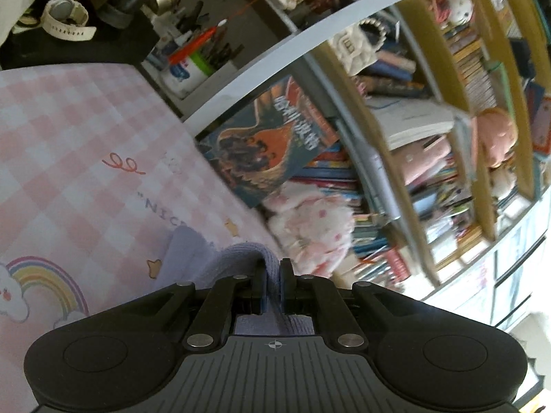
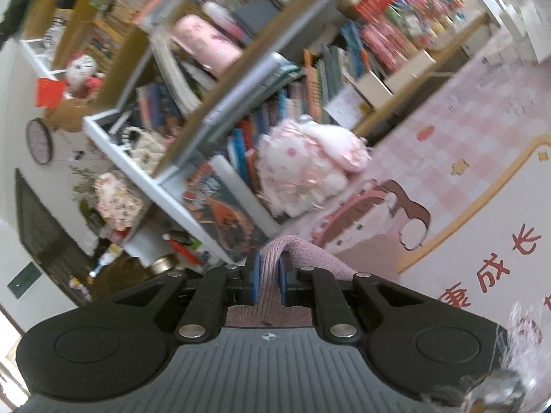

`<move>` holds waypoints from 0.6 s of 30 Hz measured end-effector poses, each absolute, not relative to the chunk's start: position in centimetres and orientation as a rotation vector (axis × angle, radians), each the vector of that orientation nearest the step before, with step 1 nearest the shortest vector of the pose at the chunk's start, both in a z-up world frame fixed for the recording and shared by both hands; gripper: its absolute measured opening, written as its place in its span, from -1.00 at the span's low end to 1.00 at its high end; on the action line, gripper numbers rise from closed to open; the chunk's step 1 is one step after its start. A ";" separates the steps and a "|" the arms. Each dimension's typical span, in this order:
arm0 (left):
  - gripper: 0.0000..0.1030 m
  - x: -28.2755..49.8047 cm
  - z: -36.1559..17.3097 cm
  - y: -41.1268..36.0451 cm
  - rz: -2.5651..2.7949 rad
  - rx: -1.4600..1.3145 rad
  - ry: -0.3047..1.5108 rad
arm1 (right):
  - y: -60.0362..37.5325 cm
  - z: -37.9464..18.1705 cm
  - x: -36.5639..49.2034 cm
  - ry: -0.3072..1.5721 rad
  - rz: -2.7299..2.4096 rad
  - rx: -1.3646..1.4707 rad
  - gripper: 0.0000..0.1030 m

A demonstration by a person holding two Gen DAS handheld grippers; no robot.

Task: Fold clothes
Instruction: 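Lift the hem with both grippers and fold it toward the collar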

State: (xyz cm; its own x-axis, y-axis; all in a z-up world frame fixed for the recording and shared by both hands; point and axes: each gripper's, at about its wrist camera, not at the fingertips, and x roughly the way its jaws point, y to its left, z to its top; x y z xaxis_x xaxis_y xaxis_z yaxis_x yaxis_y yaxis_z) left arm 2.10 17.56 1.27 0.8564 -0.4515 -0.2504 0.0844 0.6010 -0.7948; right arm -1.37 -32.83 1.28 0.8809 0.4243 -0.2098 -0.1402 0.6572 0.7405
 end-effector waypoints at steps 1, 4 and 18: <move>-0.75 2.6 1.1 17.5 -0.312 -0.865 0.475 | -32.8 0.8 -0.8 0.401 0.313 0.794 -0.78; -0.15 3.4 1.0 17.7 -0.281 -0.824 0.521 | -32.9 -0.2 0.2 0.413 0.284 0.800 -0.41; -0.01 2.2 1.4 13.1 -0.196 -0.147 0.563 | -29.5 -0.2 -0.3 0.486 0.205 0.255 -0.20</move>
